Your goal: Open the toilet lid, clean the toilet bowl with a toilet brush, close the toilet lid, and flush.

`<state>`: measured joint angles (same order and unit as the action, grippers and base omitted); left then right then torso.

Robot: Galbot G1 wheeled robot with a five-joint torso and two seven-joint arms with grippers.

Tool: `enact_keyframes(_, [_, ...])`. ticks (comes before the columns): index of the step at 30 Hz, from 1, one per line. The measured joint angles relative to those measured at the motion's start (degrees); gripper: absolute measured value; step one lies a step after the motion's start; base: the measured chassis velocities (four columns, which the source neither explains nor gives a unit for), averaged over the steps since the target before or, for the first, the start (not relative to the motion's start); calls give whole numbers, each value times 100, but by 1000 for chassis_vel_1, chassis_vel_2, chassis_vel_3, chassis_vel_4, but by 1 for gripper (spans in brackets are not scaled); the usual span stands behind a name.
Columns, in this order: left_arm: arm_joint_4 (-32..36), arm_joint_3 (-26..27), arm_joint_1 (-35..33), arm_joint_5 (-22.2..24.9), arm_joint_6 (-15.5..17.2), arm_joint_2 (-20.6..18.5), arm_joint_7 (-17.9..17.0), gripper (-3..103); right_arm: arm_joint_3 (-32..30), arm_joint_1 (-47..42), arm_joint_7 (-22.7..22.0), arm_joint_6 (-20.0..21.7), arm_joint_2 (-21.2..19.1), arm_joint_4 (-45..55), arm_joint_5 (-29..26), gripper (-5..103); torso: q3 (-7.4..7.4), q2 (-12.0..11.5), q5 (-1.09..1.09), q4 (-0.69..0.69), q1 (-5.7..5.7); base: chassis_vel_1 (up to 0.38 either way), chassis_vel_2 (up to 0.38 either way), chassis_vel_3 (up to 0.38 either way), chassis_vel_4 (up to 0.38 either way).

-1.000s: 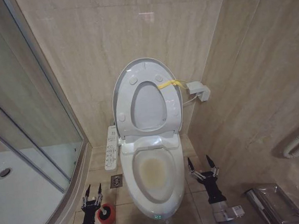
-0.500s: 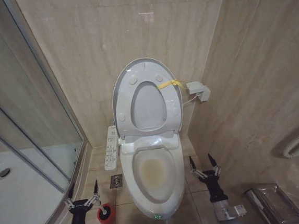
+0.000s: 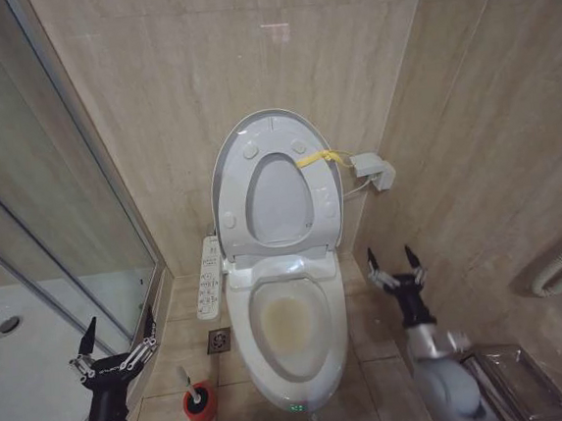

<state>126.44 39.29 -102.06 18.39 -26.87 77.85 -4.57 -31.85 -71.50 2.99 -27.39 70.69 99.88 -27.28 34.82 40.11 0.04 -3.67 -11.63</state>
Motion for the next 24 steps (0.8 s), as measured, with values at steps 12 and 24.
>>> enact_keyframes(12, [386,218,-335,-280,-118,561,18,100,736,2148,-185,554,-1030,-1304,-760,100,0,0,0,-2,0,0,0,0,0])
enact_keyframes(24, [854,493,-563,-261,-294,797,4,100,1961,4635,393,663,-894,-3959,-763,100,1,0,-1,-1,-1,0,0,0,0])
